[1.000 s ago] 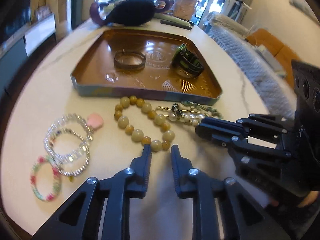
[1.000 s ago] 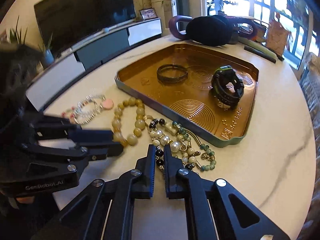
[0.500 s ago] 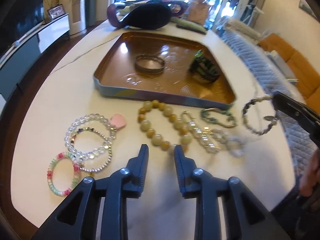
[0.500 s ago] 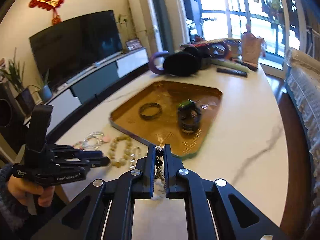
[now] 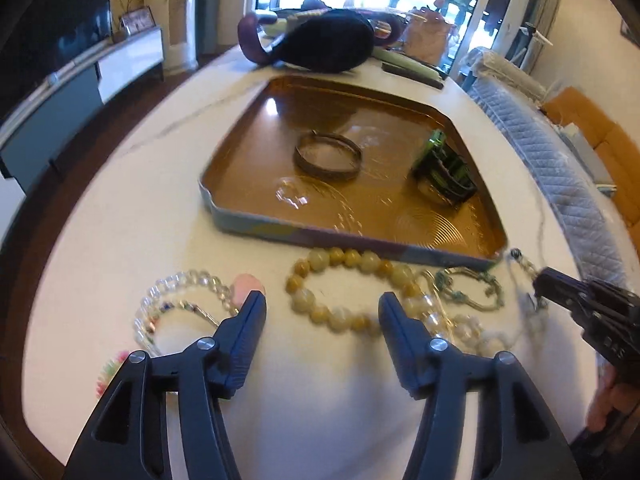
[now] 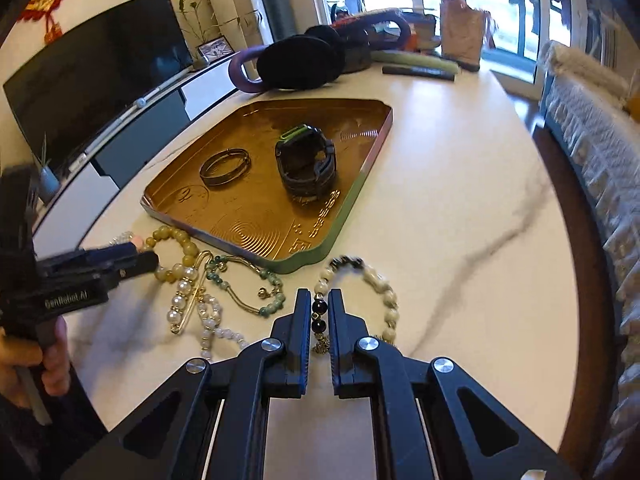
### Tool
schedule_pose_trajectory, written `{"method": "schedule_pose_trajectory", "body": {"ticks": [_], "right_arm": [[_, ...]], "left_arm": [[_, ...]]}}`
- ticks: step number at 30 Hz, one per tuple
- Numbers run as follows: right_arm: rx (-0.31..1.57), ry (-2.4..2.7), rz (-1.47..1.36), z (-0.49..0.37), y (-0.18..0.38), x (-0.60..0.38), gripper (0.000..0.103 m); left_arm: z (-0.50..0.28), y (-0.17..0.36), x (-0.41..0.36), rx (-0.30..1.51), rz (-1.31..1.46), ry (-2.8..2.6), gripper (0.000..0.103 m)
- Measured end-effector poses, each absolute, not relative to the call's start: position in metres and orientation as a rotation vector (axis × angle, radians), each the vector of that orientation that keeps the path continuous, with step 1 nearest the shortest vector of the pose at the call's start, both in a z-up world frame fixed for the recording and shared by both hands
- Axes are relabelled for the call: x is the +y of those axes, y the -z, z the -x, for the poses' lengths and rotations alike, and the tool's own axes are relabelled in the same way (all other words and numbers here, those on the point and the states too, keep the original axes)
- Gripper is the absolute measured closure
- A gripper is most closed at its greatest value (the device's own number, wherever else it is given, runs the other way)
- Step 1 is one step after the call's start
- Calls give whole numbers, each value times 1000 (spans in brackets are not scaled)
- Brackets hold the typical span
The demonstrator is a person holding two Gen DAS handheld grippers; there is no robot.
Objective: Organize jewelry
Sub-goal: 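Lower the beaded bracelet onto the table and open the right tool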
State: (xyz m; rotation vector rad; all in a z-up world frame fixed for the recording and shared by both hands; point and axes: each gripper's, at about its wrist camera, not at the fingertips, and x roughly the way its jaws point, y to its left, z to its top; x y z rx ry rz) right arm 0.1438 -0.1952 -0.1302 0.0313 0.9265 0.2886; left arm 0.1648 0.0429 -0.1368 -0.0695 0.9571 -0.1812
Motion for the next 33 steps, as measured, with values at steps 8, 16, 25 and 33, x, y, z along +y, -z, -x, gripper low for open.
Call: {"method": "schedule_pose_trajectory", "body": {"ticks": [8,16,25,33], "right_arm": [[891,-252,93,-154,128,-193,47],[991,-275,78,-167,149,-195,44],[974,-232,44,-166,144,-203,91],[921,-264,46,-153,127,-196,103]], "left_arm": [[-177,141,40,935,-11,171,48],[-174,140,43,948,-27,205,93],[-150,110,73,866,57,252,96],[-151,116,54,885,-50,259,65]]}}
